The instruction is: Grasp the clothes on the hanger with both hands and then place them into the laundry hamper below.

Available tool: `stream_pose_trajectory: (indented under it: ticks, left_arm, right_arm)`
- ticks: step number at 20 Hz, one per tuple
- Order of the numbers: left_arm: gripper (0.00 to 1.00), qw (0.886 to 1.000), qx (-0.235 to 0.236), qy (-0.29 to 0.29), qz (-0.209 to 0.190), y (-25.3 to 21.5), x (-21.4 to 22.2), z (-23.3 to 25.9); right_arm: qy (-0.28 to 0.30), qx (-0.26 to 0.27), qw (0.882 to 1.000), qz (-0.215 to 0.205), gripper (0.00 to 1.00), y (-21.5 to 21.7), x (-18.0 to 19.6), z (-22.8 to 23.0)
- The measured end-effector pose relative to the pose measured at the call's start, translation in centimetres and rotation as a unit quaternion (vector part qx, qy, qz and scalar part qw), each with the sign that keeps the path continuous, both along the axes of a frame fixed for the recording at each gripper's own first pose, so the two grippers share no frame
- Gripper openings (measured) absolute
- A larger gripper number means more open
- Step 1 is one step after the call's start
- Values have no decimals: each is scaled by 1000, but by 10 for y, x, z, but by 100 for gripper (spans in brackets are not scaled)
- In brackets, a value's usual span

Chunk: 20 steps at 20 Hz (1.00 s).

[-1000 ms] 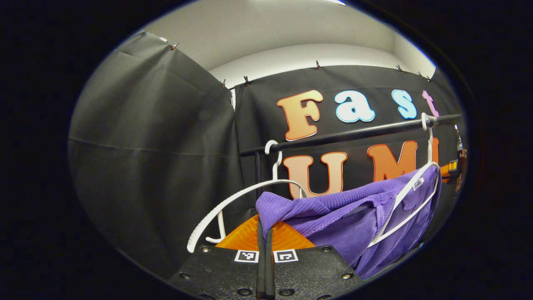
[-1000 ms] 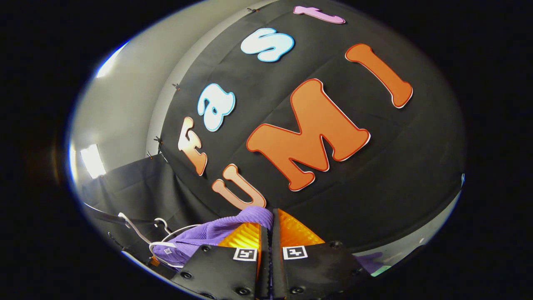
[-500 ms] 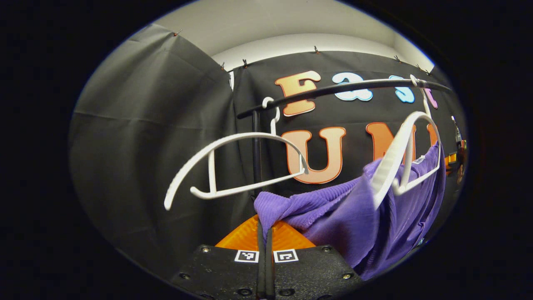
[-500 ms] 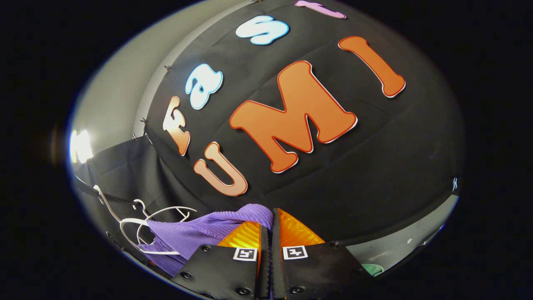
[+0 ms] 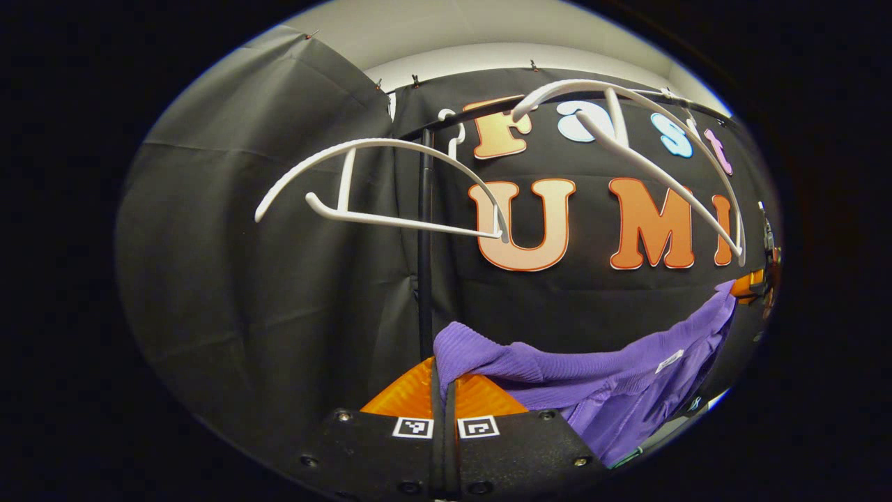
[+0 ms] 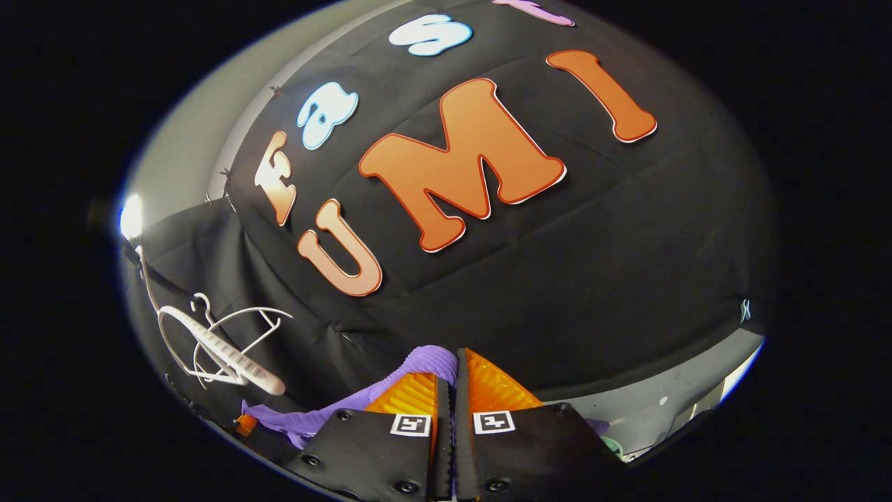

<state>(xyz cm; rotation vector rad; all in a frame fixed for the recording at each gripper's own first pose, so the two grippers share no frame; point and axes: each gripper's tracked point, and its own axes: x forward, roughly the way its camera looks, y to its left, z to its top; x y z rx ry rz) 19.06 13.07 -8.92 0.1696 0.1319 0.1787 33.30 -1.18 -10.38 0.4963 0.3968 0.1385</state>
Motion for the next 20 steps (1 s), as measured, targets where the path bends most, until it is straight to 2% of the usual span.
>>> stream_pose_trajectory:
  ticks: [5,9,12,20]
  left_arm:
    - [0,999,-1,-1,-35,-40,-22,2]
    - [0,997,0,-6,-74,-82,-37,9]
    - [0,994,-16,-3,-106,-115,-51,10]
    - [0,983,-44,18,-178,-190,-79,-10]
  right_arm:
    - [-21,-6,1000,11,9,10,-48,12]
    - [-31,-31,999,24,9,19,-80,19]
    - [-35,-40,998,32,9,27,-104,24]
    - [-31,-69,995,58,9,47,-178,1]
